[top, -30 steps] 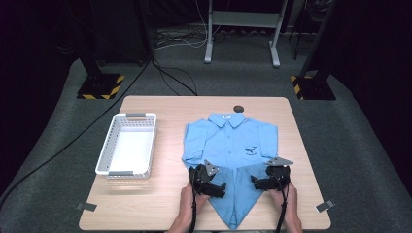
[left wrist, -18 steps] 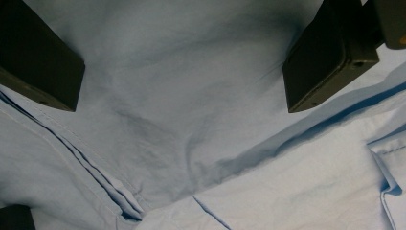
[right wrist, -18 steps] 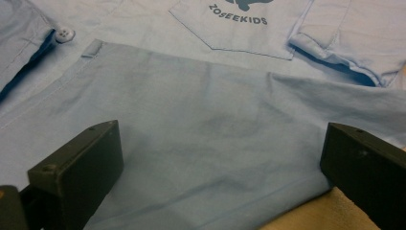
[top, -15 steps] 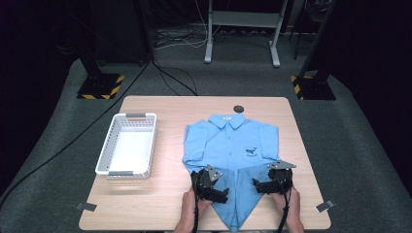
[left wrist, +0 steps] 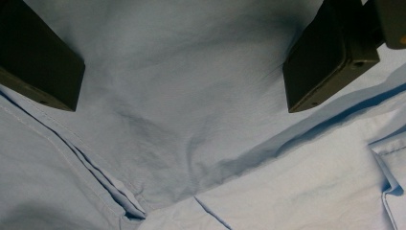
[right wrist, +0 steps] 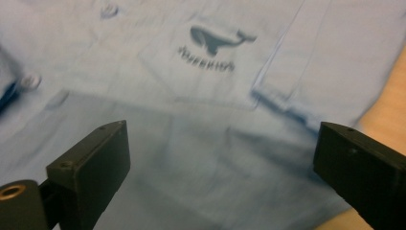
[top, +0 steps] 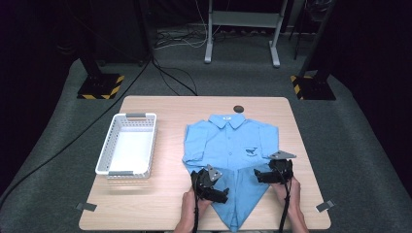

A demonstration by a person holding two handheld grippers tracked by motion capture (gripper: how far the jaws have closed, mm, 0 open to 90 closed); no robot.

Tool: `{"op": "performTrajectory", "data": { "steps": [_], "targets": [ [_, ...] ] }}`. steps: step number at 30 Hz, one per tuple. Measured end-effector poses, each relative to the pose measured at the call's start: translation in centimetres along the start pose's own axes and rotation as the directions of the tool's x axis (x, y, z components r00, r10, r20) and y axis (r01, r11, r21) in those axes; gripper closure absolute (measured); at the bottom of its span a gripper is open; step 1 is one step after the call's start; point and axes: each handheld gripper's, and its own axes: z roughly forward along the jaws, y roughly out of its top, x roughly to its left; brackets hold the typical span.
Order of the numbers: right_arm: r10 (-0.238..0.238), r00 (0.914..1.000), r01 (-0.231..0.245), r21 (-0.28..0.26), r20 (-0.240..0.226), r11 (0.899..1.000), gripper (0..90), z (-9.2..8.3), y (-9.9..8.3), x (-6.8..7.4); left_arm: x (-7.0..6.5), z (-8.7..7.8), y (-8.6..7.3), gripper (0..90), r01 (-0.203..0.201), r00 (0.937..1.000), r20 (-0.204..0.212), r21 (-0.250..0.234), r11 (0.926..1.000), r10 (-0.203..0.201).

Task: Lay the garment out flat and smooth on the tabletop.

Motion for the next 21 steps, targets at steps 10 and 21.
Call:
{"op": "performTrajectory", "data": {
  "steps": [10, 21],
  "targets": [
    [0.049, 0.9982, -0.050, 0.038, 0.035, 0.998, 25.3, 2.3, 3.2, -2.5, 0.0, 0.0, 0.0, 0.5, -0.001, 1.0000, 0.000, 0.000, 1.0000, 0.001],
    [0.104, 0.9939, -0.104, 0.000, 0.037, 0.995, 59.2, 3.4, 2.8, -3.6, 0.0, 0.0, 0.0, 0.6, -0.001, 1.0000, -0.001, -0.001, 1.0000, 0.001]
  ]
}}
